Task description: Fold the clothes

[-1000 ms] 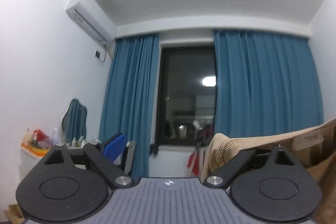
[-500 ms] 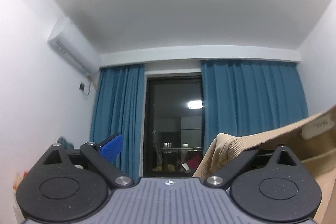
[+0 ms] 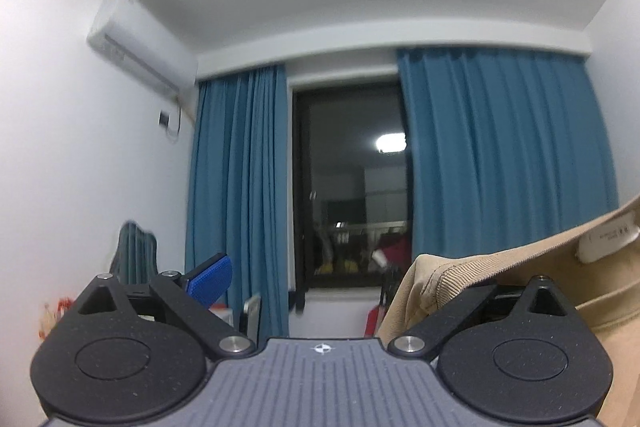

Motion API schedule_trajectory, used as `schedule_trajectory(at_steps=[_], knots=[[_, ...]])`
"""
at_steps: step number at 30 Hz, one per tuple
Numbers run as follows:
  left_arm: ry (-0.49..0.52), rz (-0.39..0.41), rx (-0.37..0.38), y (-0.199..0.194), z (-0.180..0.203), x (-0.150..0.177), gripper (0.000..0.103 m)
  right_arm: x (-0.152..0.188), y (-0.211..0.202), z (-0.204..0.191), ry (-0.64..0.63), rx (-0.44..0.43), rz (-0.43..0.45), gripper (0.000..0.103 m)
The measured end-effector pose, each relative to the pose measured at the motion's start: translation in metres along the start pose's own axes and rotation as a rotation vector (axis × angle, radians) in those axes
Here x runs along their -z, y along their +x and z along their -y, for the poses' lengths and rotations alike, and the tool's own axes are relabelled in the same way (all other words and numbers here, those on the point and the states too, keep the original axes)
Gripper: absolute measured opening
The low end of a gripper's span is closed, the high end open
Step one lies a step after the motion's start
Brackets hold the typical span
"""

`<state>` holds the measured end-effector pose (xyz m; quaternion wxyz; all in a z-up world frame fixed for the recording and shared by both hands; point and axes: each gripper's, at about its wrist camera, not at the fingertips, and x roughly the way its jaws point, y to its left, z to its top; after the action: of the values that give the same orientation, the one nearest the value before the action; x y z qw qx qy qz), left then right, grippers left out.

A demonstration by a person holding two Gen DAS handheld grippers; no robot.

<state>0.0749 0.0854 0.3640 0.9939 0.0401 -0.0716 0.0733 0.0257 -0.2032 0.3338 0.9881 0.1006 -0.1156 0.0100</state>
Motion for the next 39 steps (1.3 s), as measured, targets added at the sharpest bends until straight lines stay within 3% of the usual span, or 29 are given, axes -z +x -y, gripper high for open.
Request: schedule_trajectory(at_steps=[5,8,13,18,22,25,27,28,29,32,34,39], knots=[[-0.027,-0.092,-0.013,0.097,0.006,0.083,0.100,0.083,0.085,0.010,-0.032,0.055,-0.119,0.013],[-0.017,-0.178,-0.005,0.159,0.020,0.160,0.100,0.150,0.141,0.022,-0.045,0.083,-0.201,0.013],[0.020,-0.341,0.007,0.255,0.045,0.294,0.100,0.289,0.215,0.043,-0.091,0.126,-0.302,0.013],[0.070,-0.536,0.058,0.316,0.065,0.418,0.100,0.407,0.275,0.063,-0.137,0.164,-0.440,0.013],[0.122,-0.679,0.097,0.341,0.079,0.486,0.099,0.462,0.301,0.084,-0.129,0.175,-0.579,0.014],[0.206,-0.763,0.160,0.353,0.092,0.504,0.098,0.482,0.314,0.092,-0.107,0.158,-0.722,0.015],[0.308,-0.808,0.152,0.352,0.102,0.507,0.100,0.489,0.316,0.093,-0.095,0.126,-0.822,0.038],[0.352,-0.837,0.165,0.349,0.106,0.506,0.100,0.493,0.318,0.094,-0.089,0.110,-0.873,0.063],[0.396,-0.866,0.177,0.347,0.111,0.506,0.100,0.492,0.316,0.090,-0.085,0.078,-0.904,0.080],[0.523,-0.938,0.203,0.335,0.121,0.497,0.103,0.470,0.297,0.072,-0.108,-0.003,-0.914,0.082],[0.571,-0.925,0.216,0.318,0.122,0.480,0.103,0.450,0.278,0.058,-0.137,-0.021,-0.885,0.082],[0.481,-0.843,0.199,0.274,0.108,0.439,0.103,0.401,0.204,0.041,-0.074,-0.064,-0.844,0.082]])
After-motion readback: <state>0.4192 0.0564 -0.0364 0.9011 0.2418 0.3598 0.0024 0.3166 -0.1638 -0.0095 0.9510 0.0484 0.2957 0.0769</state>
